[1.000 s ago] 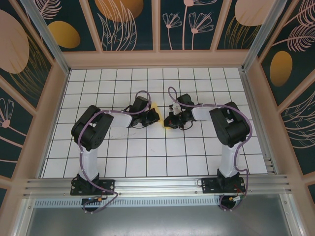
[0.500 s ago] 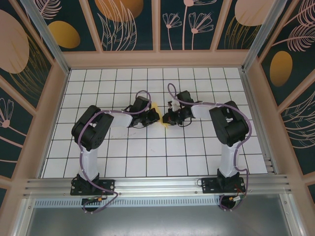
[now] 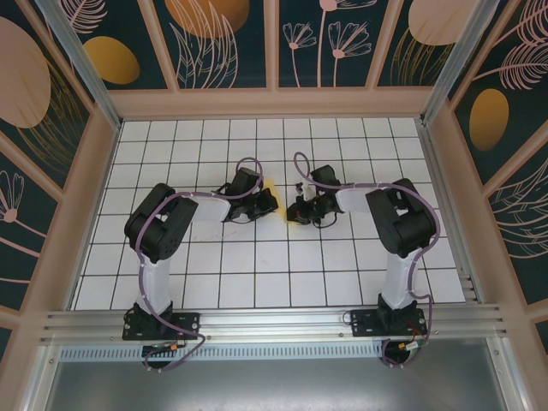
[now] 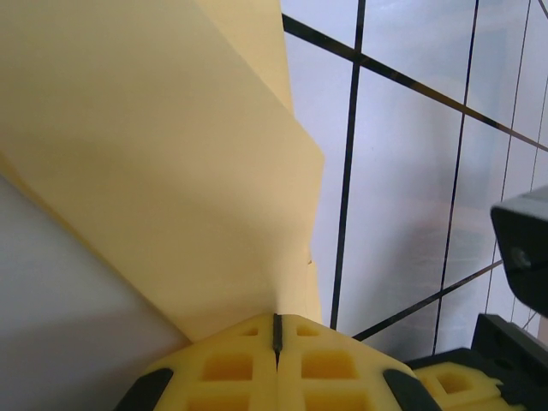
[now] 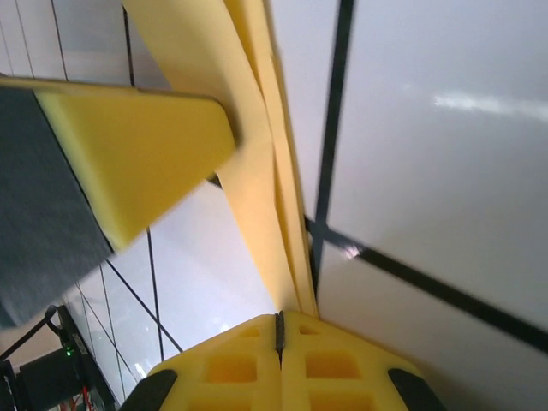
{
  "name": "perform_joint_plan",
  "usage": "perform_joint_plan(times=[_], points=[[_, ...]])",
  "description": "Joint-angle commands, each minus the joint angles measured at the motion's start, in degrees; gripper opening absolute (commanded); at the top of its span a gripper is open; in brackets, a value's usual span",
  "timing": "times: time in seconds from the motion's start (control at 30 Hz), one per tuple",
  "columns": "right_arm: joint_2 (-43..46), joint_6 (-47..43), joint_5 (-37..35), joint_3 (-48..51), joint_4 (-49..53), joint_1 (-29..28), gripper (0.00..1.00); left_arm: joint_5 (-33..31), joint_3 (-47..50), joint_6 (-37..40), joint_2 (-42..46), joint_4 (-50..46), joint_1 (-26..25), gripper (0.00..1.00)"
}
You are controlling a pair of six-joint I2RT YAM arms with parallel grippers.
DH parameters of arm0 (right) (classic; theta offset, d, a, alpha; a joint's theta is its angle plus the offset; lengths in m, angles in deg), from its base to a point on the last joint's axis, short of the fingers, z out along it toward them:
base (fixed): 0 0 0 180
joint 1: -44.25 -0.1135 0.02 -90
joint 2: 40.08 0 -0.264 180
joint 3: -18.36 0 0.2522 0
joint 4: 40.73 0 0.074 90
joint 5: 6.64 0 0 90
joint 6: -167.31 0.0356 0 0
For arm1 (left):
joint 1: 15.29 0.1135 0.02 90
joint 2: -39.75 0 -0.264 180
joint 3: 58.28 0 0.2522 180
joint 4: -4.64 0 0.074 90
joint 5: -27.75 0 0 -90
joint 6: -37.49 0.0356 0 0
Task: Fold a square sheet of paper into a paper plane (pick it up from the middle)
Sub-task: Fold the wing for the fifth time at the center of the table.
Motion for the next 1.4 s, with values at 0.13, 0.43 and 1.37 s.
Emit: perform_joint_plan(times=[0.13, 0.43, 1.37], points=[[4.6, -1.7, -1.8, 2.8, 10.1, 0.2, 0.02, -6.8, 0.7, 1.6, -4.1, -7.3, 0.5, 0.06], [1.8, -1.1, 0.5, -7.3, 6.9, -1.6, 0.02, -5.5, 0.1, 1.9, -3.9, -7.1, 0.5, 0.06], [-7.6, -1.3, -3.2, -3.1, 7.3, 1.0, 0.0, -4.7, -8.5, 24.3, 3.5, -8.8, 0.7, 0.26]])
